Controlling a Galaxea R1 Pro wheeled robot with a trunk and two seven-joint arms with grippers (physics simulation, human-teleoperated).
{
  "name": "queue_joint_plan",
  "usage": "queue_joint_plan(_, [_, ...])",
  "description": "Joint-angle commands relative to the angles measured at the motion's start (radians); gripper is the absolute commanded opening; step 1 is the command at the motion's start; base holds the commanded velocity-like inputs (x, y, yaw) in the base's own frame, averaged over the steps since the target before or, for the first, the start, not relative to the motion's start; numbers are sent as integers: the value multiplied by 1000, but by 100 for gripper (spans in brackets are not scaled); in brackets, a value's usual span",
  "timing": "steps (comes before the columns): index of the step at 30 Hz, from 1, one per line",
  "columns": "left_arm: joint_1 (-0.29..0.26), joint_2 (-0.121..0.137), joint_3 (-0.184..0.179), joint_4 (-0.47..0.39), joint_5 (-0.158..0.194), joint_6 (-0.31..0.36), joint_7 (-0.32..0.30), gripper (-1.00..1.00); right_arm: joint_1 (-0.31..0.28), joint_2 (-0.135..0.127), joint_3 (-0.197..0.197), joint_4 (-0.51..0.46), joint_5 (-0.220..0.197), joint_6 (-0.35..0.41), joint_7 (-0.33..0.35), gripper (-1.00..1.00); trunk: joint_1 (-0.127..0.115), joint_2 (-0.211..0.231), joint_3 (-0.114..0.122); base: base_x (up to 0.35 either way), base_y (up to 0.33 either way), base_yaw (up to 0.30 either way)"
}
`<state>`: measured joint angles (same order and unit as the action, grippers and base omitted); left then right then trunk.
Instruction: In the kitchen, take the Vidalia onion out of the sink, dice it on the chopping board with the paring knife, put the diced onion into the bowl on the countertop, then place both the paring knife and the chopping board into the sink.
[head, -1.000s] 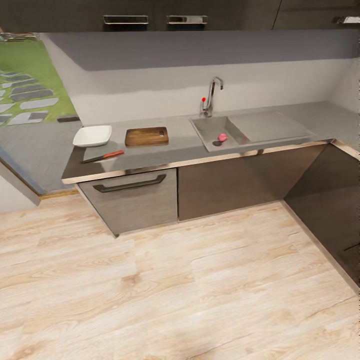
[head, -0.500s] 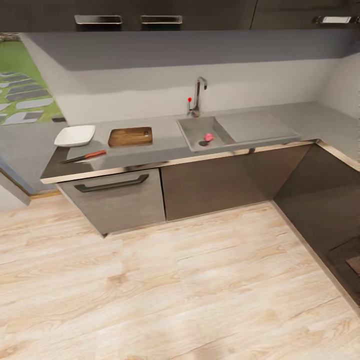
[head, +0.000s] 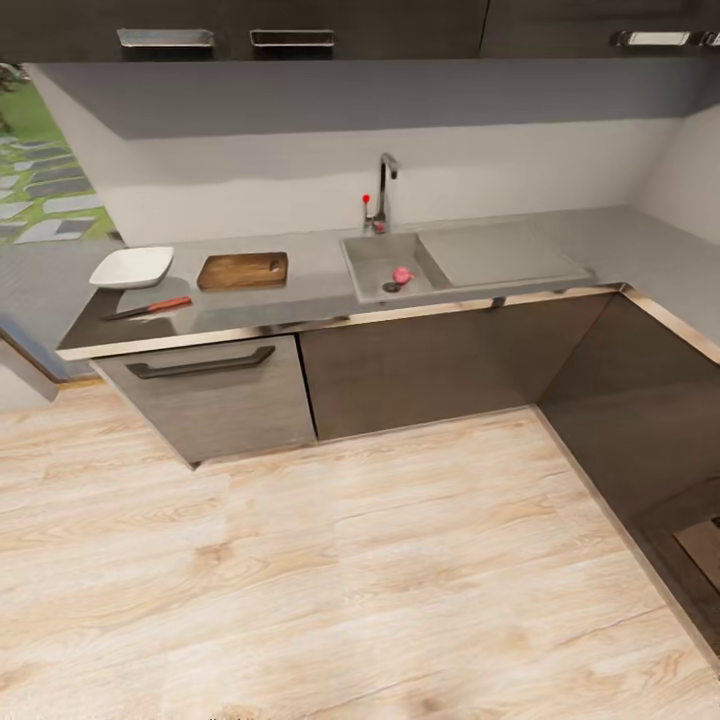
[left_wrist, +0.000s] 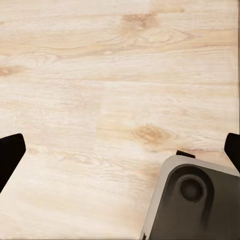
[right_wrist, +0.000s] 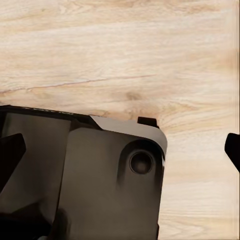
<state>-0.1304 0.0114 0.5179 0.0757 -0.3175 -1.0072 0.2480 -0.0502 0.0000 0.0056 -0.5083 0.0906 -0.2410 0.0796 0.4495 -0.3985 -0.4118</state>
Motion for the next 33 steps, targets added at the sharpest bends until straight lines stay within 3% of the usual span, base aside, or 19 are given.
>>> queue_joint_plan(1, [-1, 1, 4, 4, -11, -5, 9, 100, 0, 0, -1, 1, 9, -3, 0, 100, 1, -2, -2, 47, -320, 125])
queue_joint_plan(13, [-1, 2, 5, 3, -11, -2, 9, 100, 0, 1, -1, 1, 9, -3, 0, 100, 1, -2, -2, 161, -266, 151])
queue_joint_plan(33, [-1, 2, 5, 4, -11, -1, 10, 100, 0, 0, -1, 1, 9, -3, 0, 100, 1, -2, 24, 190, -244, 166])
